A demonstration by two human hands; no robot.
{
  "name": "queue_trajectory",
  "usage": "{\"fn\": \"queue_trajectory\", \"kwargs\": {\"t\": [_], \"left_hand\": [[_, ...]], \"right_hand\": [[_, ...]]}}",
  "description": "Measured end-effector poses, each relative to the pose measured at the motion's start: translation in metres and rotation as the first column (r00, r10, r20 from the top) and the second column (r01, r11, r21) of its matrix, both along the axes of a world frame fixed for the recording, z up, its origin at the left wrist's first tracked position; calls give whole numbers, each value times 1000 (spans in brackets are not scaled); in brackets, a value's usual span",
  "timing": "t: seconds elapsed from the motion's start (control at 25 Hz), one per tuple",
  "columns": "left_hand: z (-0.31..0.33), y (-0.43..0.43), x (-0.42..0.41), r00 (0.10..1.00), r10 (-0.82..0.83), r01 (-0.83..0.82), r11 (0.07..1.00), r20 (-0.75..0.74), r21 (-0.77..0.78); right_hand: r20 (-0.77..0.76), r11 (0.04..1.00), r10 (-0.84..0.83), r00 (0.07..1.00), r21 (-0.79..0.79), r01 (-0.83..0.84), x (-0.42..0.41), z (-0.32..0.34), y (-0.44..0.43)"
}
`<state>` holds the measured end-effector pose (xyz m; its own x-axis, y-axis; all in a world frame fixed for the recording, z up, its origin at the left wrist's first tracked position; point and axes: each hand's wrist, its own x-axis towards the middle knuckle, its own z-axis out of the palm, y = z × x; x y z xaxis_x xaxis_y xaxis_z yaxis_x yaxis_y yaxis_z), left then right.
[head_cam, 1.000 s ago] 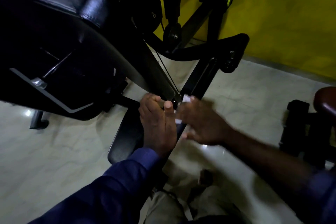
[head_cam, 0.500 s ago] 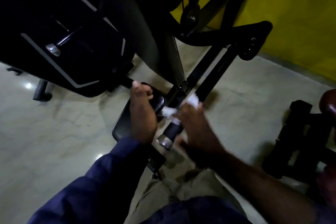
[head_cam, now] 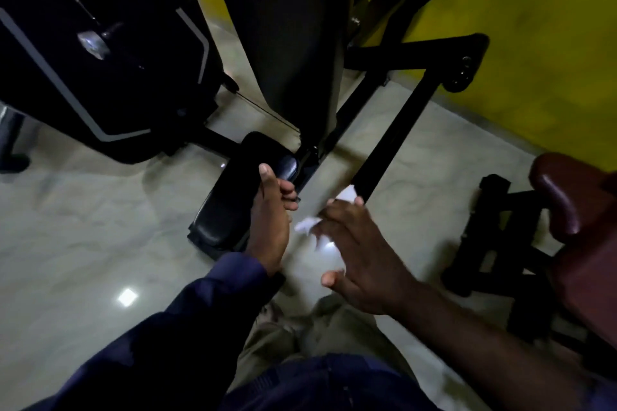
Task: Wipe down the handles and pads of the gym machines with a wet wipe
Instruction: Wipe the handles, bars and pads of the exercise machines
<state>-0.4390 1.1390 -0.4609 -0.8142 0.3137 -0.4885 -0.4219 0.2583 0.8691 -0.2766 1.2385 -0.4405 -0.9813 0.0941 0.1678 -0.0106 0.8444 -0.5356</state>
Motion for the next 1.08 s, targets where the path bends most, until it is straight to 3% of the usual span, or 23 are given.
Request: {"fn": "queue_trajectory", "kwargs": {"t": [0.12,0.2,0.32,0.4,0.52,0.6,0.68,0.76,0.84,0.88,0.92,1.0,1.08], "left_hand": [[4,-1,-5,997,-76,76,995,-3,66],[11,0,-7,990,-138,140,988,-36,64],[17,-2,-10,971,-227,232,971,-76,53],[23,-8,-13,956,-280,287,955,-83,77],[30,-16,-19,929,-357,365,929,-96,70],[32,-20,-24,915,-389,397,915,-102,71],[36,-21,-27,904,-415,423,904,-103,70],[38,-19,-25,894,-437,444,894,-101,58],[45,-17,-23,867,-471,479,877,-160,16],[47,-16,-23,822,-523,526,849,-226,-51],[49,-15,-23,756,-585,574,808,-295,-131],[53,-12,-24,612,-691,657,715,-386,-238],[59,-12,-22,488,-756,705,636,-437,-313]], "right_hand": [[-5,965,119,993,234,-115,-13,3,29],[-45,985,-32,999,168,39,-21,-3,37],[-93,941,-336,937,17,339,-10,-17,-18],[-102,951,-260,960,148,273,0,-29,-43],[-91,892,-171,981,409,193,0,-37,-32],[-167,892,-255,952,340,298,-6,-34,-27],[-185,876,-467,865,39,481,-17,-27,-40],[-128,692,-704,699,-344,634,-32,-21,-62],[-3,307,-916,401,-649,696,-53,-18,-83],[134,71,-955,264,-762,643,-63,-14,-88],[280,-144,-942,187,-837,528,-71,-10,-88],[476,-443,-856,202,-876,190,-74,0,-78],[624,-684,-705,337,-724,-92,-68,16,-64]]}}
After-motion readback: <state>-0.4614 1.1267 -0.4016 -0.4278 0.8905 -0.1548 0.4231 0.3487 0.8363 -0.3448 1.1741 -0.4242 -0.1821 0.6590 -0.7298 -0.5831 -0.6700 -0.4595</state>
